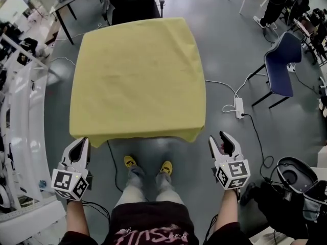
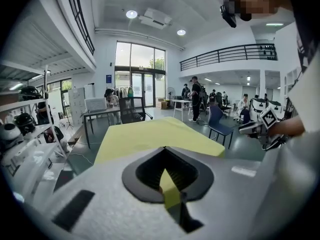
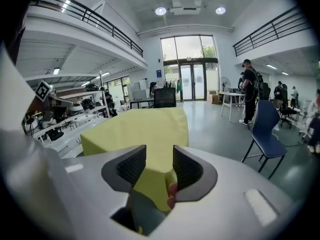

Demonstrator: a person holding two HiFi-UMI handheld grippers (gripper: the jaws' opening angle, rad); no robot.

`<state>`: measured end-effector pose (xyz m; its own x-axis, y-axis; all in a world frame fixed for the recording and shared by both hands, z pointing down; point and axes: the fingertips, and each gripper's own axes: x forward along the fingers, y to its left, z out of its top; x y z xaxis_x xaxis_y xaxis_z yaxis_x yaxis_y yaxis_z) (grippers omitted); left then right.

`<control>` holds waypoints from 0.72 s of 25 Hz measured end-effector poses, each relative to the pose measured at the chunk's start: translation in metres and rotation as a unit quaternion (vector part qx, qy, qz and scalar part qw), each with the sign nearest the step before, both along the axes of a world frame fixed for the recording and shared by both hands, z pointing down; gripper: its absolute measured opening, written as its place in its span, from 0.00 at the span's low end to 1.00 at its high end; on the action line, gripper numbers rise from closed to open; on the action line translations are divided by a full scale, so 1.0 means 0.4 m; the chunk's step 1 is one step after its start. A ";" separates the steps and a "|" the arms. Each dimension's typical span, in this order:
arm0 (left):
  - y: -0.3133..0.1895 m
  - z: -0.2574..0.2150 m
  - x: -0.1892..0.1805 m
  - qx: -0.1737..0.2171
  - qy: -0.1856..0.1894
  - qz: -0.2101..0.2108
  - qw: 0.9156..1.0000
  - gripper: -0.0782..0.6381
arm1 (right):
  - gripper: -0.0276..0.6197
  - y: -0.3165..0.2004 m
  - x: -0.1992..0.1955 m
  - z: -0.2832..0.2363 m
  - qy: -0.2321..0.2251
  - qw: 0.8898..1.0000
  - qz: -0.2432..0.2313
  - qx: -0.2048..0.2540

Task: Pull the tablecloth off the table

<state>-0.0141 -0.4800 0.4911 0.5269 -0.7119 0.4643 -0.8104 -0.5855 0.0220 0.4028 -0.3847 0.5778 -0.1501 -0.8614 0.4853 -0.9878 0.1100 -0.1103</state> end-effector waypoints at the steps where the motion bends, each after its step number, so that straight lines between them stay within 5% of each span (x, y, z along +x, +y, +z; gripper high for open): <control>1: -0.006 0.019 -0.004 -0.004 -0.002 0.002 1.000 0.12 | 0.32 -0.006 -0.002 0.021 0.006 1.000 -0.005 -0.007; 6: -0.025 0.129 -0.022 -0.025 -0.012 0.002 1.000 0.12 | 0.37 -0.018 -0.004 0.123 0.020 0.999 -0.014 -0.034; 18: -0.055 0.355 -0.202 -0.055 -0.059 -0.082 0.993 0.12 | 0.41 -0.021 -0.037 0.341 -0.003 0.996 0.001 -0.090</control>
